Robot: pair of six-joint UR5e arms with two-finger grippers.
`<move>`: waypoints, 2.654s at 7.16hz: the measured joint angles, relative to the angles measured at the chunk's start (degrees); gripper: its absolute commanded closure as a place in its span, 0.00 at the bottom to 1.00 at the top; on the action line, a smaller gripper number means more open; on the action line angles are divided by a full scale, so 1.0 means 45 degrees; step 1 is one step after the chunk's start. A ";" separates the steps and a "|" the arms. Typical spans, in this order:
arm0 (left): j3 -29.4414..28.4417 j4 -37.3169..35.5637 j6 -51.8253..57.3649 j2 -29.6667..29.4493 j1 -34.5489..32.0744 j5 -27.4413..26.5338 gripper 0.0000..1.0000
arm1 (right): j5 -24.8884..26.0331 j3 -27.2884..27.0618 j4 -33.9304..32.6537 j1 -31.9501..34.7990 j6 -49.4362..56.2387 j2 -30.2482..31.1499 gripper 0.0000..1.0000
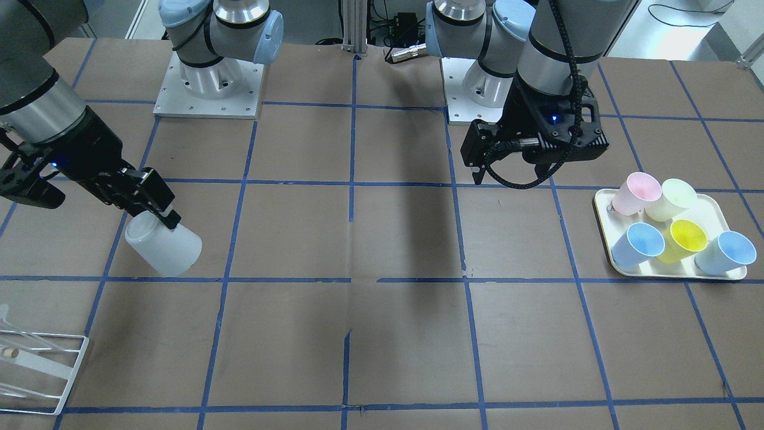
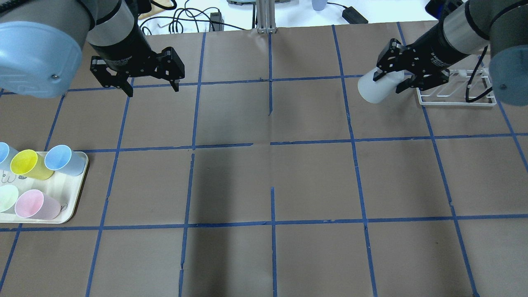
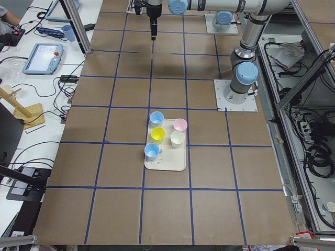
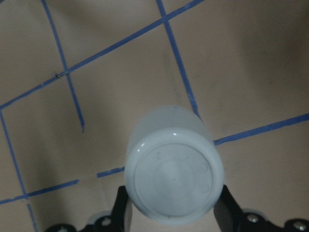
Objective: Transfer IKEA cup to right arm and place on rack
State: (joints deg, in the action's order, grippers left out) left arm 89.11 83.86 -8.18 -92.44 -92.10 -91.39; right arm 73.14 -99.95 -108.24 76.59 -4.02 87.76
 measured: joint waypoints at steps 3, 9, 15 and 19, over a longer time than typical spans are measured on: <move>-0.0193 0.0418 0.0229 0.0063 0.0554 0.0420 0.00 | 0.2744 0.1869 0.1415 -0.0370 0.3530 -0.0899 0.88; -0.0214 0.0920 0.0664 0.0091 0.0743 0.1000 0.00 | 0.3427 0.2941 0.0808 -0.2332 0.7608 -0.2424 0.88; -0.0246 0.0918 0.0702 0.0093 0.0749 0.0959 0.00 | 0.3381 0.3847 0.0704 -0.2642 0.8156 -0.3684 0.88; -0.0241 0.0915 0.0705 0.0093 0.0757 0.0973 0.00 | 0.3376 0.3929 0.0509 -0.2646 0.8154 -0.4182 0.88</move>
State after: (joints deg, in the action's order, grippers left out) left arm 88.03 87.98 -5.01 -92.02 -88.69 -87.01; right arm 88.33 -82.27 -105.95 64.69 32.67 68.94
